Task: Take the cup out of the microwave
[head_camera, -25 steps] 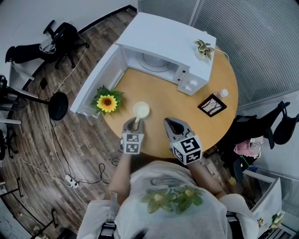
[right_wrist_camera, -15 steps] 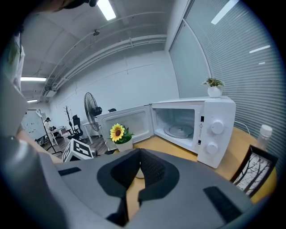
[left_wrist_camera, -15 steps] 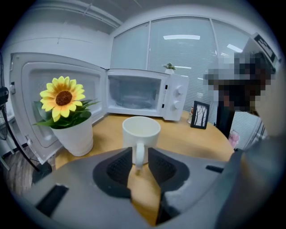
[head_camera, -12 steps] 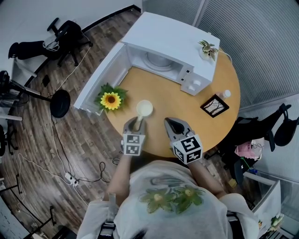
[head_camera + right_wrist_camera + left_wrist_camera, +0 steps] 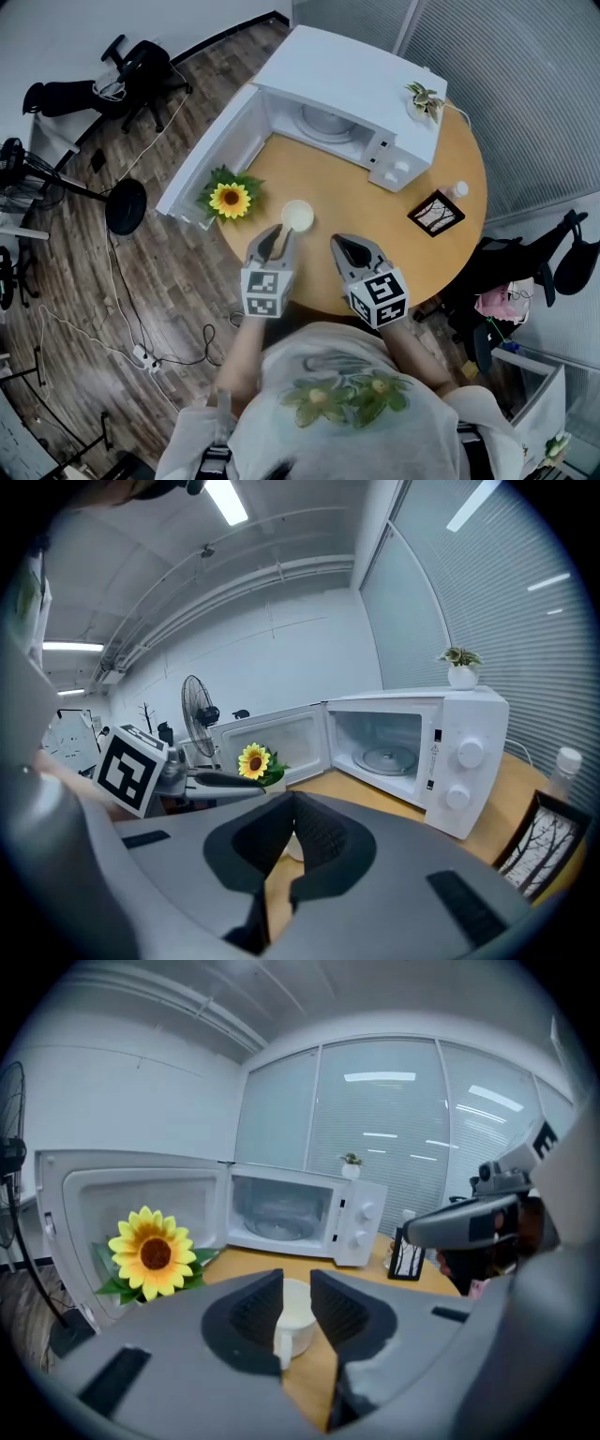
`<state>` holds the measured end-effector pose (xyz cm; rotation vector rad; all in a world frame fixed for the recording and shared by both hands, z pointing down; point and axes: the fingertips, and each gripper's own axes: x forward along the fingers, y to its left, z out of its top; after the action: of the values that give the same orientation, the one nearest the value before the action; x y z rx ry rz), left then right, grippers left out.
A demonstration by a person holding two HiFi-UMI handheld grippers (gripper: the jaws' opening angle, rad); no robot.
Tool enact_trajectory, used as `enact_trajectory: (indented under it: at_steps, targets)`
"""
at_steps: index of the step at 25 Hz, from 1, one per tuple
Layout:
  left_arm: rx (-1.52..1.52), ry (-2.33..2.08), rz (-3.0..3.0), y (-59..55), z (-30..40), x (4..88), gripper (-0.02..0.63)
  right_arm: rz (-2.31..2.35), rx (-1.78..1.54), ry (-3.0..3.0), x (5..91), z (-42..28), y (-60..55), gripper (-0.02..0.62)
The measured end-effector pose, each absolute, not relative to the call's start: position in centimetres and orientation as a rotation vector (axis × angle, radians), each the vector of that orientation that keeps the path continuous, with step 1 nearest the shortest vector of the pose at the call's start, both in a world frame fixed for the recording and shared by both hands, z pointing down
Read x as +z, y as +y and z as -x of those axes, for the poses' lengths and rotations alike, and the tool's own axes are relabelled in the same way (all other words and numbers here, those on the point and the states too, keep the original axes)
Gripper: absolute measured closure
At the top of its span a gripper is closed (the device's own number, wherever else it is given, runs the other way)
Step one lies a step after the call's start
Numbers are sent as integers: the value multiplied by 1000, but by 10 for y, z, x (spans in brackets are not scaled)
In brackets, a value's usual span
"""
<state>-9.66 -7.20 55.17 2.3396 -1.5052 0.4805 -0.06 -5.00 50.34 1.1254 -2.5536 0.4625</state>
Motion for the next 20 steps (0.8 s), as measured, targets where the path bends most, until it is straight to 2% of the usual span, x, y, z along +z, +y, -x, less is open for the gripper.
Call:
enact_trajectory:
  at_steps: [6, 10, 20]
  targets:
    - [414, -1491, -2377, -70, 91, 517, 538, -1148, 425, -2582, 490, 5, -53, 579]
    - [363, -1512, -2401, -67, 91, 496, 600, -1176, 394, -2594, 480, 4, -57, 579]
    - [301, -1514, -2445, -68, 91, 460, 601, -1169, 363, -2608, 472, 11, -59, 579]
